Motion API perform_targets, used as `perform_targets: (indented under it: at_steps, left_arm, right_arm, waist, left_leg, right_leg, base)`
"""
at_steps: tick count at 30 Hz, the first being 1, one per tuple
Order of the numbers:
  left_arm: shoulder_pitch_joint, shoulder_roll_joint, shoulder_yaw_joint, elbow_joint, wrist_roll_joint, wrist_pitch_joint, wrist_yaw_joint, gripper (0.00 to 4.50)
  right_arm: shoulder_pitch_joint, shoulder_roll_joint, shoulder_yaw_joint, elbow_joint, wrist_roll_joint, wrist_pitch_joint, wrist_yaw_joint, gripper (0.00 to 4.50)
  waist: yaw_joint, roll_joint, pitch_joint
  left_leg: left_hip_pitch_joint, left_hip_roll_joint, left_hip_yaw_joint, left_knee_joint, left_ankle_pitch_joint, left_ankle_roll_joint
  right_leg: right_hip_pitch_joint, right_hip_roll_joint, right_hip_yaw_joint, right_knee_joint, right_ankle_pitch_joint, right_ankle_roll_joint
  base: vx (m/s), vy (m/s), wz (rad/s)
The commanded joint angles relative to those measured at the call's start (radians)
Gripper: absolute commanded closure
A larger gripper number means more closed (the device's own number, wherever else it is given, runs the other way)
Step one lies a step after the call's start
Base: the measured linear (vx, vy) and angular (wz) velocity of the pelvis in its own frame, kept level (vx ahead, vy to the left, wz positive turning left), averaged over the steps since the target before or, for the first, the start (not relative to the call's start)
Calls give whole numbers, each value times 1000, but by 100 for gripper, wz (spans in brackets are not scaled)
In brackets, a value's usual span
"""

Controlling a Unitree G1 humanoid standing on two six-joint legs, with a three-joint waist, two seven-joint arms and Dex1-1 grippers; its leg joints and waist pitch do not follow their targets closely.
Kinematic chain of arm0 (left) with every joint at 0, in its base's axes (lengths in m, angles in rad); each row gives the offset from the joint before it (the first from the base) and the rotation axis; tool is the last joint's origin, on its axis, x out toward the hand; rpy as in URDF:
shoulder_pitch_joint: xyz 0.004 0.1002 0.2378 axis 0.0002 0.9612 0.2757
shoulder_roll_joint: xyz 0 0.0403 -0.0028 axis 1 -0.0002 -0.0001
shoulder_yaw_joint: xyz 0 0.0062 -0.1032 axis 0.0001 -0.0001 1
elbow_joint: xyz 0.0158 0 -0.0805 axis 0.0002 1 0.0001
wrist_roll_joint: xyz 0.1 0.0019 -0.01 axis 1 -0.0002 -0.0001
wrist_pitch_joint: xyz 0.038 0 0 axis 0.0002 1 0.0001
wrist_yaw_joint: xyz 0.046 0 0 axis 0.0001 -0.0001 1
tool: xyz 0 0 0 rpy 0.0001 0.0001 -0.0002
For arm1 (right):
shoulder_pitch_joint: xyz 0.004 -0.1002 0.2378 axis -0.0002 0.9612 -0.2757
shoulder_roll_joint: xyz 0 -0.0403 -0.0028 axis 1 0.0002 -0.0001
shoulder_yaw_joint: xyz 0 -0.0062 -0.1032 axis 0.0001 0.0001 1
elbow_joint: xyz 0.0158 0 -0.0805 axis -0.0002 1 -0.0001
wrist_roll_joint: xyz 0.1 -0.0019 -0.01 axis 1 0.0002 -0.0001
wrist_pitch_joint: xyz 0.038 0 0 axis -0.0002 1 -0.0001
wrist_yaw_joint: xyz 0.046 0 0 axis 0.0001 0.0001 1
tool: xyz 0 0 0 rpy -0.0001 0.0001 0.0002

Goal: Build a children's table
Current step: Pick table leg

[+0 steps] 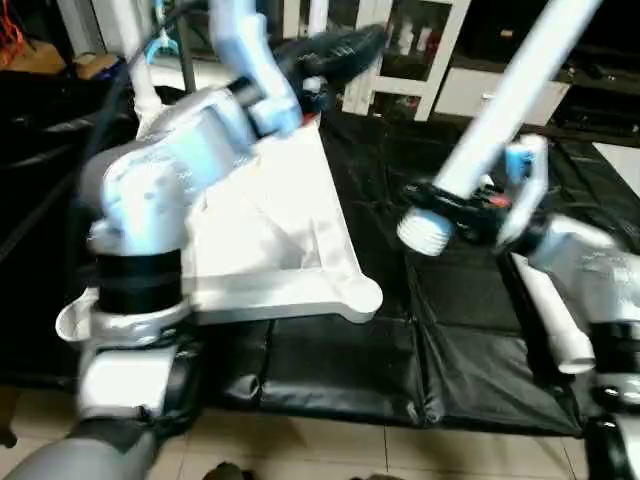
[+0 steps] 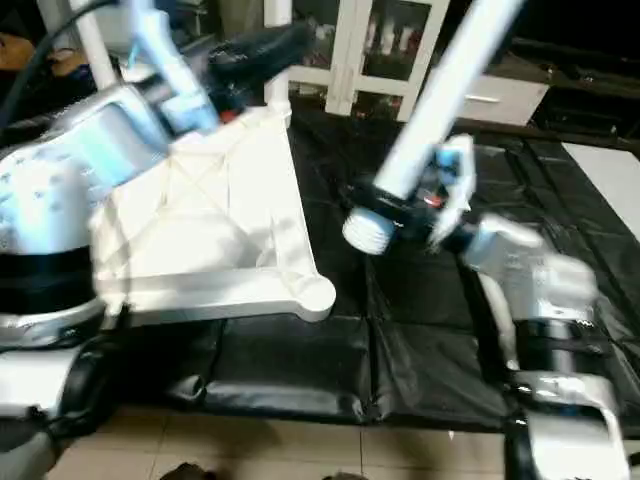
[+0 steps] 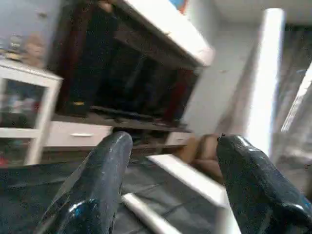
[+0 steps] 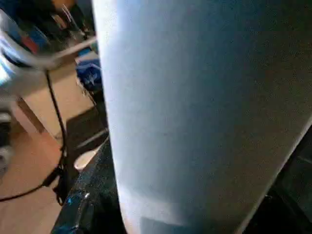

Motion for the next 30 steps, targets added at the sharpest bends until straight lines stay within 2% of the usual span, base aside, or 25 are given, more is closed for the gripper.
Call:
perform_targets:
  at_steps: [1,3,4,7,8,10,11,13,15,16,17,18,21,22,25,27,30]
  left_arm:
    - [64,69,-40,3,83,-52,-61,132]
    - [133,138,-87,10,141,-97,-119,132]
    - [159,159,-104,8,152,-106,-144,132]
    - [180,177,-122,5,162,-116,-167,132]
    - [211,213,-173,4,197,-159,-219,132]
    - [255,250,-260,6,252,-211,-271,132]
    - [267,251,-280,4,263,-220,-274,132]
    - [274,238,-278,0,261,-222,-267,132]
    - [297,211,-276,4,276,-279,-268,132]
    - [311,209,-292,13,302,-327,-276,132]
    - [327,221,-316,21,338,-382,-298,132]
    - [337,231,-332,27,361,-416,-314,132]
    - [373,257,-357,12,369,-437,-375,132]
    - [399,279,-387,3,380,-461,-425,132]
    - [455,337,-488,-4,420,-533,-539,132]
    - [467,343,-505,-4,419,-538,-569,132]
    - [485,339,-533,15,421,-550,-619,132]
  right_arm:
    - [7,-28,-52,-48,65,50,36,259]
    - [18,-29,-71,-73,92,79,26,259]
    - [25,-25,-72,-85,94,83,18,259]
    - [33,-21,-70,-101,98,86,-1,259]
    - [41,-14,-53,-111,74,70,-25,259]
    - [53,16,3,-104,-35,-35,-104,259]
    - [57,29,20,-99,-73,-75,-131,259]
    - [54,52,17,-91,-93,-101,-173,259]
    - [52,98,35,-90,-139,-167,-232,259]
    - [52,120,41,-91,-147,-188,-243,259]
    - [55,127,60,-95,-166,-209,-245,259]
    - [56,130,71,-97,-176,-219,-245,259]
    - [67,134,105,-100,-200,-237,-231,259]
    - [73,137,117,-84,-212,-252,-222,259]
    - [87,135,155,-16,-278,-352,-230,259]
    - [88,142,156,4,-300,-391,-244,259]
    - [105,178,131,9,-289,-415,-266,259]
  waist:
    - [1,-1,-82]
    - [0,5,-81]
    - [-2,9,-81]
    - [0,13,-83]
    - [3,8,-80]
    - [0,2,-79]
    - [-1,4,-78]
    - [-1,4,-82]
    - [-2,2,-80]
    - [-2,-2,-82]
    - [-5,-10,-81]
    - [-2,-7,-81]
    - [-8,-3,-80]
    - [-9,-10,-81]
    - [-15,-2,-78]
    - [-16,-1,-80]
    - [-18,3,-75]
  left_leg:
    - [25,27,-15,-70,-155,16]
    - [31,29,-15,-71,-174,-5]
    - [30,29,-17,-74,-172,-11]
    - [39,31,-14,-73,-184,-35]
    - [37,30,-14,-76,-188,-34]
    - [34,31,-13,-78,-196,-45]
    - [32,30,-13,-79,-193,-56]
    - [34,31,-13,-79,-192,-67]
    - [29,30,-13,-80,-194,-71]
    - [31,30,-12,-79,-195,-67]
    - [25,29,-13,-81,-197,-58]
    - [27,30,-16,-81,-194,-54]
    - [28,31,-13,-82,-179,-48]
    - [28,31,-12,-81,-174,-44]
    - [28,31,-11,-83,-181,-46]
    - [34,32,-9,-82,-185,-50]
    - [32,30,-8,-85,-205,-52]
  right_leg:
    - [50,-45,25,-69,-238,-197]
    - [43,-46,26,-71,-274,-177]
    - [43,-45,25,-70,-276,-170]
    - [34,-45,26,-67,-253,-188]
    - [32,-46,26,-68,-264,-186]
    - [32,-48,27,-69,-290,-171]
    - [30,-50,28,-67,-295,-165]
    - [31,-50,29,-64,-283,-167]
    - [31,-51,29,-65,-281,-170]
    - [31,-51,30,-65,-277,-169]
    - [35,-51,30,-66,-283,-160]
    - [34,-53,29,-66,-287,-154]
    - [32,-49,32,-62,-273,-147]
    - [31,-50,32,-62,-266,-150]
    - [26,-49,33,-61,-267,-151]
    - [22,-47,34,-59,-245,-162]
    - [23,-46,37,-60,-235,-175]
  base:
    - [0,0,0]
    - [0,0,0]
    - [0,0,0]
    - [0,0,0]
    - [0,0,0]
    - [0,0,0]
    - [0,0,0]
    - [0,0,0]
    - [0,0,0]
    - [0,0,0]
    - [0,0,0]
    - [0,0,0]
    - [0,0,0]
    - [0,0,0]
    - [0,0,0]
    - [0,0,0]
    - [0,0,0]
